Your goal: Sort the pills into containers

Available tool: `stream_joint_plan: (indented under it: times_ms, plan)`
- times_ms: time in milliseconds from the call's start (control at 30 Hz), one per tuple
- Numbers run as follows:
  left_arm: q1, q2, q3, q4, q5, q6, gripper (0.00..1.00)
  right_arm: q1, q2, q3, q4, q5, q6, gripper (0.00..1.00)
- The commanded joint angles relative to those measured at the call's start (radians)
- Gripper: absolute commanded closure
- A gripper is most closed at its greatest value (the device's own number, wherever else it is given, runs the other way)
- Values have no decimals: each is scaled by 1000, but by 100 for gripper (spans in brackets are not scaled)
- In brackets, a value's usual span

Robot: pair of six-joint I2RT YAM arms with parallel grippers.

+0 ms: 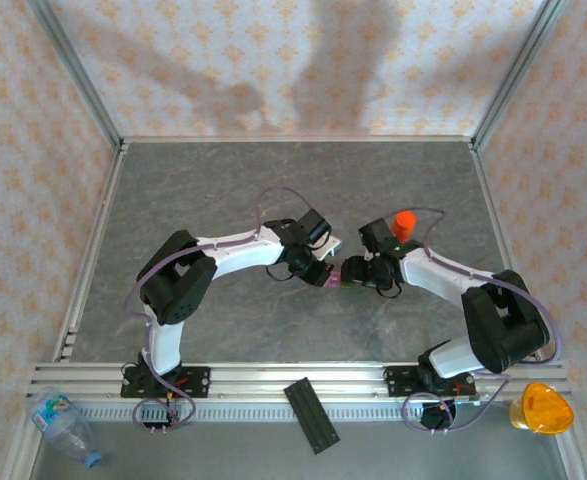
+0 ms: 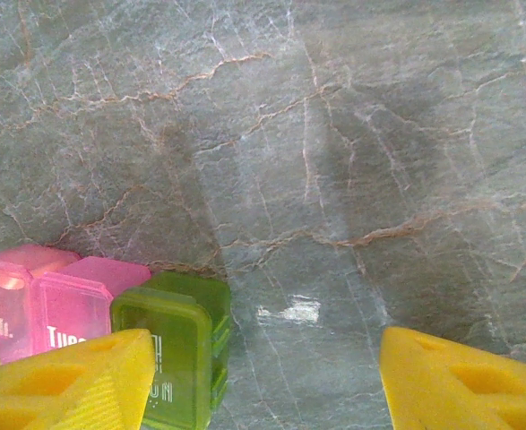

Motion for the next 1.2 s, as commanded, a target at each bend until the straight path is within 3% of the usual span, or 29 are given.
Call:
stream_joint_plan:
  times_ms: [0,400,833,1167]
  plan:
    - [-5,13,-16,11,-6,-8,100,5,-1,-31,-26,70,6,33]
    - [-15,29,-26,14,-54,-3,100,4,-4,-29,-29,73,5,33]
    - [-72,83,-21,-41,-216,41,100,5,-1,-24,-33,76,4,33]
    - [-74,80,-44,-24,-240,41,100,5,5,-12,-43,78,0,33]
